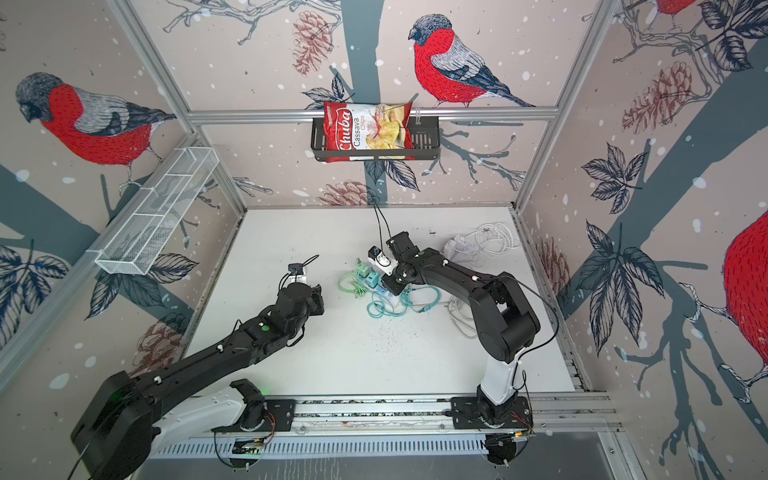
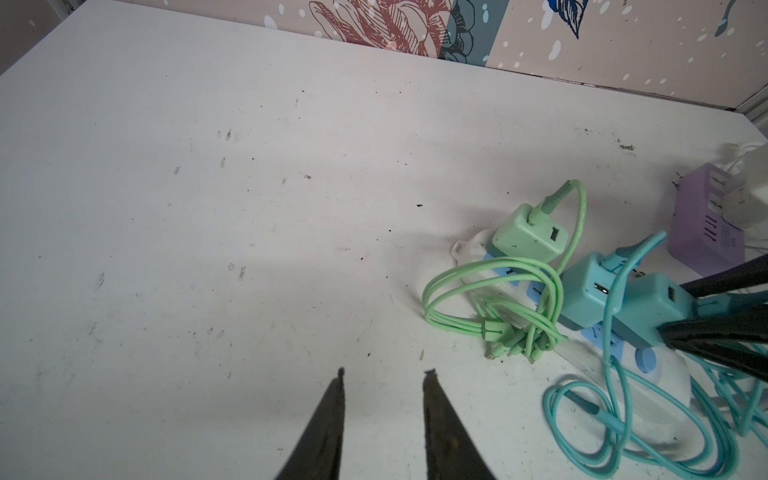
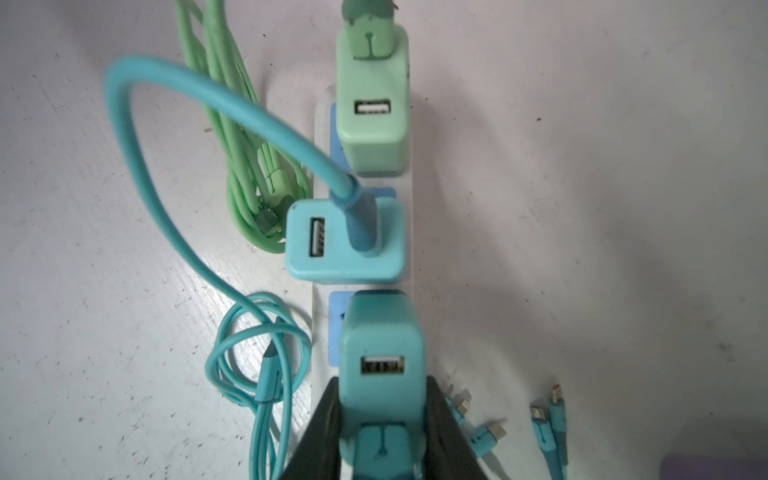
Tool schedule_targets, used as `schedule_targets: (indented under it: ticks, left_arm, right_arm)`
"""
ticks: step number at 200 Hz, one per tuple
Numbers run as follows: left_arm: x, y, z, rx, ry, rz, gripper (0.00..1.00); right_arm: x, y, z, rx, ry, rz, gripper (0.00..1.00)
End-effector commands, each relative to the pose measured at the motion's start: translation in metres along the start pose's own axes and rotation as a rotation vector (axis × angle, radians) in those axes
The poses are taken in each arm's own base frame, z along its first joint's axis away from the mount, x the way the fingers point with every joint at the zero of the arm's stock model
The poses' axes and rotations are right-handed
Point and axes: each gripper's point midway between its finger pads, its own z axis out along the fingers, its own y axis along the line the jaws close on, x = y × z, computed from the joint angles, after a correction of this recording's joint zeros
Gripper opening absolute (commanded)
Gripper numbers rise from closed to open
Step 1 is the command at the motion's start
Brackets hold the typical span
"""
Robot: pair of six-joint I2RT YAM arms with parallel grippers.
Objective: Insert the plug
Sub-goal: 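Press the teal charger down into the strip socket with the right gripper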
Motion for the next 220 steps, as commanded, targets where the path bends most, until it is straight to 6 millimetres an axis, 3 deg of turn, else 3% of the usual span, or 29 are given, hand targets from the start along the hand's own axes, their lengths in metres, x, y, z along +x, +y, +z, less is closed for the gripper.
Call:
schedule_targets:
  ticks: [1, 133, 220]
  left_arm:
    - [-0.005, 0.001, -0.001, -0.002, -0.023, -0.008, 0.32]
    - [-0.019, -0.012, -0.008, 0.068, -0.073, -0.006, 0.33]
    - [-0.025, -0.006, -0.007, 0.030, -0.105, -0.006, 0.34]
  right_arm:
    - [0.016, 0.002, 0.001, 0.012, 0.077, 0.024, 0.04]
    - [0.045, 0.005, 0.018, 0.026, 0.180, 0.118, 0.04]
    - [0.040, 0.006, 0.027, 0.062, 0.205, 0.127, 0.08]
